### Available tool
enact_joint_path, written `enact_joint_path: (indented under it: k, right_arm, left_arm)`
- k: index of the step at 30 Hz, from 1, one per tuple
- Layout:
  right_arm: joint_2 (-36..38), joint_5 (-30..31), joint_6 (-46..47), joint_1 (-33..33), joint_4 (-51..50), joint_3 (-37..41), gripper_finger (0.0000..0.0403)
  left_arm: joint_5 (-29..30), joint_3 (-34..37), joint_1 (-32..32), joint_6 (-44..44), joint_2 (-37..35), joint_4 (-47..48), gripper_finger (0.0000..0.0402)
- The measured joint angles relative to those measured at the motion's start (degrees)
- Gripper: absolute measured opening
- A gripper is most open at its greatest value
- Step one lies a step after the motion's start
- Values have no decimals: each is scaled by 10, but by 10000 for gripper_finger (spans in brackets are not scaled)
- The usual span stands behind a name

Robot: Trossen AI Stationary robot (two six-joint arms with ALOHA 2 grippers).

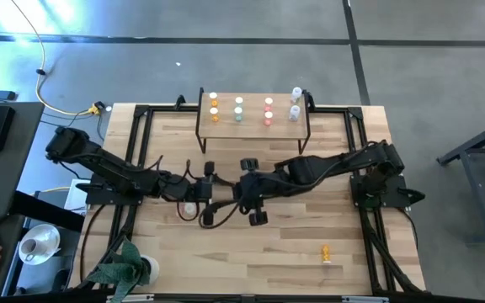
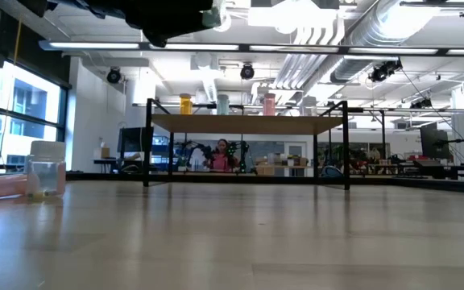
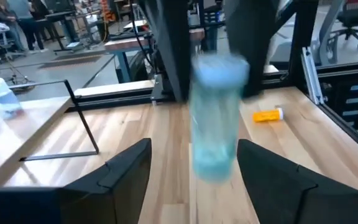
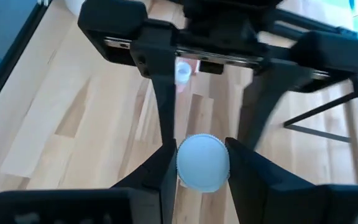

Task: Pick and place medicine bottles onto shelf by color
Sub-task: Put the blue pill bottle on the shelf

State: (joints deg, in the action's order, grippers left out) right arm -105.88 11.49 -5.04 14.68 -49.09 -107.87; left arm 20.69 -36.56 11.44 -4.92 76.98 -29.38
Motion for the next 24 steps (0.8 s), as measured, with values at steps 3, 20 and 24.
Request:
enact_joint_path:
  k: [3,20,24]
  right_arm:
    - [20,2,-5,-8,-1,0,103]
    - [123,78,-81,-81,30,0,103]
    - [120,31,-72,-135,18,0,103]
  left_arm:
    - [-1,0,0,-2,-34,43,230]
    - [-5,0,1,-15,-143,160,227]
    - [-5,0,1,-20,-144,159,227]
